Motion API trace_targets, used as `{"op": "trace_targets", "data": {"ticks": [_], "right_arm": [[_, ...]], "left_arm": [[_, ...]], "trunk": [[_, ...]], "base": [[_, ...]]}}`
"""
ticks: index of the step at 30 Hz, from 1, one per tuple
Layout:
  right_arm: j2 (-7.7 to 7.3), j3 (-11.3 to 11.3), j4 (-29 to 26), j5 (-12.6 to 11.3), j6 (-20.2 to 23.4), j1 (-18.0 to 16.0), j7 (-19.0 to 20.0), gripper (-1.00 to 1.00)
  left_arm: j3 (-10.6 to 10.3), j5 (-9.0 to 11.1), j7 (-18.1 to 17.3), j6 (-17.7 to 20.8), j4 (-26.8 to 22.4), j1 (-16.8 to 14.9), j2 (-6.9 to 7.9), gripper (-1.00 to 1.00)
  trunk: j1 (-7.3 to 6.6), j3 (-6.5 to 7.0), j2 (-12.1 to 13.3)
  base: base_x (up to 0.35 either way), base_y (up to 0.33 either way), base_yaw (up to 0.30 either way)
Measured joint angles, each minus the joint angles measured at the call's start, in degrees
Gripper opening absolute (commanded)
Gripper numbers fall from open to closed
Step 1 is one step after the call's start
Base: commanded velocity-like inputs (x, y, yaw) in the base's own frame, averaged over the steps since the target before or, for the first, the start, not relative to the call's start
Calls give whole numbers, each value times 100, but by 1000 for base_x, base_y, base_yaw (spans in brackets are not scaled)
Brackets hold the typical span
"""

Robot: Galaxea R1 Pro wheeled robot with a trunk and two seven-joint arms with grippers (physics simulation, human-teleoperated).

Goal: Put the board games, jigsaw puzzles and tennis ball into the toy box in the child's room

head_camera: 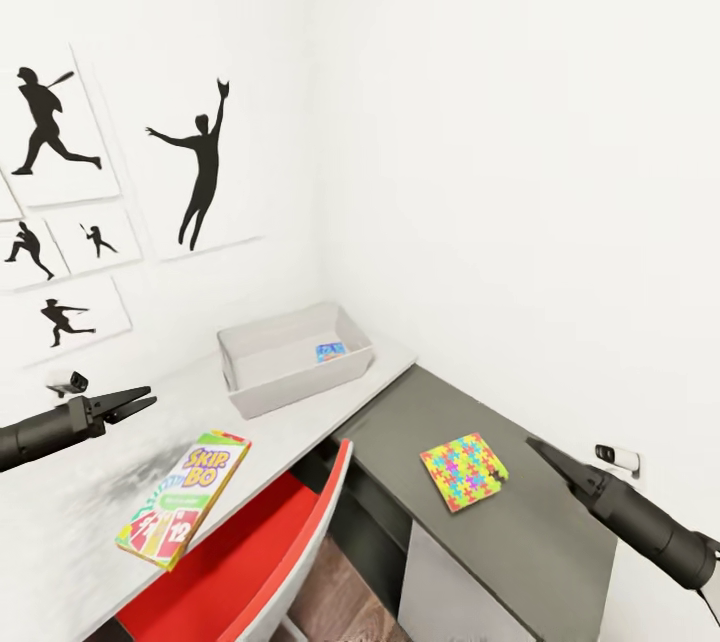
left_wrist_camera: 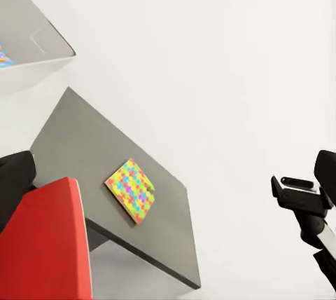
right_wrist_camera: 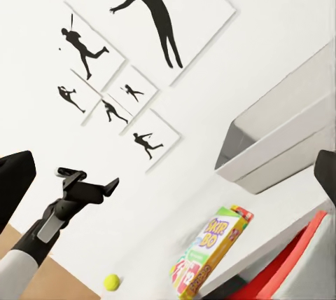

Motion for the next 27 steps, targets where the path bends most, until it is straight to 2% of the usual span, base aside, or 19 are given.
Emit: {"op": "trace_targets", "data": {"ticks": [13, 27], "right_arm": [[0, -43, 75, -1, 0, -1, 3, 100], [0, -115, 124, -1, 9, 0, 35, 100]], "left_arm": [[4, 0, 0, -10, 0, -1, 1, 100], [-6, 0, 0, -61, 0, 0, -7, 100]], "trunk": [[0, 4, 0], [-1, 38, 0]], "base": [[-82, 0, -280], [-10, 0, -280]]}}
